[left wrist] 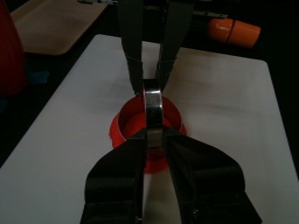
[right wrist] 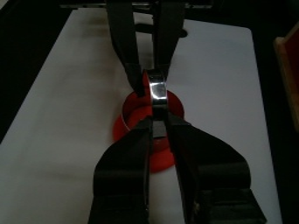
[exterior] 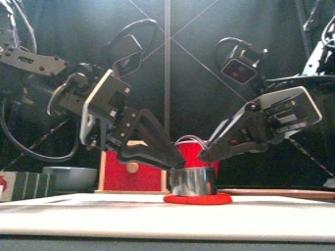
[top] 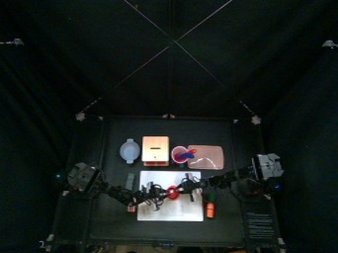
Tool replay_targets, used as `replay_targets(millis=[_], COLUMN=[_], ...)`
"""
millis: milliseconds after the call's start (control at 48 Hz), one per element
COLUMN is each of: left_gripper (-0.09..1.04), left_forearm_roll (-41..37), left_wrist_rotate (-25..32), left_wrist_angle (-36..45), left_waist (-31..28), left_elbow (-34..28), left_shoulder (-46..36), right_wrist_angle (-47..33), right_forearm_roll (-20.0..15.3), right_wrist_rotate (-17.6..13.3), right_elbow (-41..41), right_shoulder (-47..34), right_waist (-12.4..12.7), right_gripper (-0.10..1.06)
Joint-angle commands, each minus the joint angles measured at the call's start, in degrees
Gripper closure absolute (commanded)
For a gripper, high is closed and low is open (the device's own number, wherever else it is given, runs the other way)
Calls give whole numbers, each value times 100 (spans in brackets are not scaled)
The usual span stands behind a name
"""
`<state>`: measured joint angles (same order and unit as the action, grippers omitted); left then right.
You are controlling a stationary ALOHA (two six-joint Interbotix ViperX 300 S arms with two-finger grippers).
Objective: Get the cutter from the drawer then cut the dough then place the extra dough in the bowl
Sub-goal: Cut the dough
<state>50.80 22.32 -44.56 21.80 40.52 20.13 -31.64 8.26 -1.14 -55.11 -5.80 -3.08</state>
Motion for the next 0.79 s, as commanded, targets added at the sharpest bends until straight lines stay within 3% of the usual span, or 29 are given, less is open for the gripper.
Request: replay_targets(millis=[21,333,583,792], left_gripper=[35,36,47,49], left_forearm_roll=[9,176,264,272], left_wrist_rotate=[-26,-255,-624,-677], left_wrist_angle=[176,809,967,1125], left_waist=[-35,-44,-35,9], left_elbow=[-62,-220,-176,-141], left_shoulder=[44,624,844,853], right_wrist_angle=[255,316,325,325], right_forearm_roll=[-62,-105,-105,-114], right_wrist_rotate=[-9,0,0,-9], right_elbow=[-264,-123,88,97], right_shoulder=[-149,-422,-686,-615], right_waist=[26,18,0,9], right_gripper=[45,45,45,45])
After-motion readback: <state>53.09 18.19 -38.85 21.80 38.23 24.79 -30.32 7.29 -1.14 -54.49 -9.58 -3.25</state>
